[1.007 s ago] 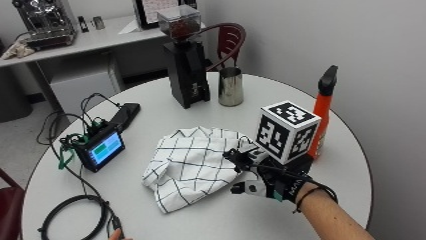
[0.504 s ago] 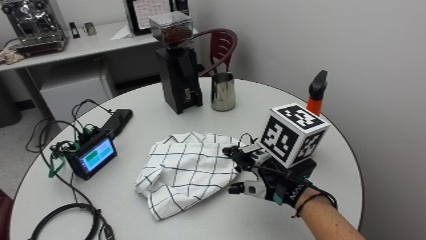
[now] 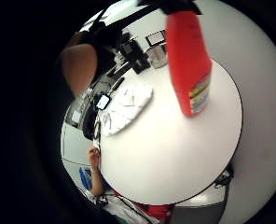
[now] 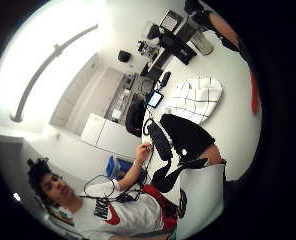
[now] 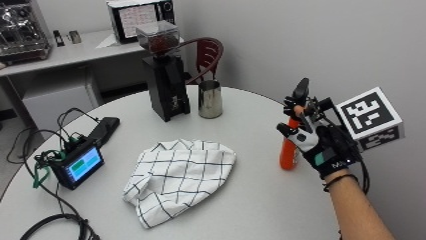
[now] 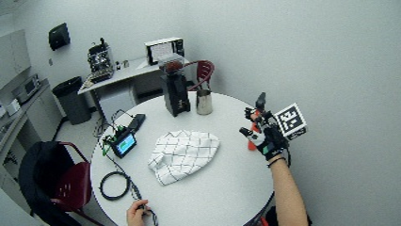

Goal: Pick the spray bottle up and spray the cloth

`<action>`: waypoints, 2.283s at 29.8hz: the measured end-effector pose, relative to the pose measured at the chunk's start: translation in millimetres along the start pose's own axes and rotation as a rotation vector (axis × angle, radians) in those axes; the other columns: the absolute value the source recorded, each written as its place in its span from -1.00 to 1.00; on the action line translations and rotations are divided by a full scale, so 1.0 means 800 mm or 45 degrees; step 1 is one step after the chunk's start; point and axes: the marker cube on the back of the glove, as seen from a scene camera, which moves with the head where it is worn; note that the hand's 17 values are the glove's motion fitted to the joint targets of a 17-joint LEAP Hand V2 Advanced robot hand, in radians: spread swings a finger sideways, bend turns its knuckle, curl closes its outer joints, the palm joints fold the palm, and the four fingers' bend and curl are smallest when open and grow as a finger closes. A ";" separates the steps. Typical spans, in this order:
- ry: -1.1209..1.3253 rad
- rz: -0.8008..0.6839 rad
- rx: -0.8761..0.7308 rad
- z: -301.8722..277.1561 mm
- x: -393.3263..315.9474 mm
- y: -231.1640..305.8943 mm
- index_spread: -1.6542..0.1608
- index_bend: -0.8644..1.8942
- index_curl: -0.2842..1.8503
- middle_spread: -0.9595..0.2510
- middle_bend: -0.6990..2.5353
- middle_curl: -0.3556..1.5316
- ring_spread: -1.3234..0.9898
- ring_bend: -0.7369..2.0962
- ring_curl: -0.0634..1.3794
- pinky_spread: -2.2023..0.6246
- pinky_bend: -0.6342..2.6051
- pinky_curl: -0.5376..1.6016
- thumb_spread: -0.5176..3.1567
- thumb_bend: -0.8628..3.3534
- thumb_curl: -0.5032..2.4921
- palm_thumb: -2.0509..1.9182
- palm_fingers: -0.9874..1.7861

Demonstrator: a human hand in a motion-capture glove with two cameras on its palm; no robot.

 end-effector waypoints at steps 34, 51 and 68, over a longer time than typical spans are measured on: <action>-0.249 0.234 0.192 0.000 0.118 -0.097 0.37 -0.40 -0.69 0.45 -0.25 -0.19 0.10 -0.03 -0.38 0.73 -0.37 -0.19 -0.17 -0.59 -0.46 0.41 0.10; -0.294 0.249 0.288 -0.007 0.142 -0.076 0.47 -0.21 -0.58 0.38 -0.16 -0.13 0.02 0.03 -0.35 0.70 -0.55 -0.27 -0.32 -0.57 -0.33 0.56 0.36; -0.243 0.182 -0.256 0.001 0.121 -0.050 0.56 -0.22 -0.42 0.37 -0.21 -0.13 0.03 -0.03 -0.34 0.62 -0.53 -0.32 -0.39 -0.60 -0.26 0.55 0.48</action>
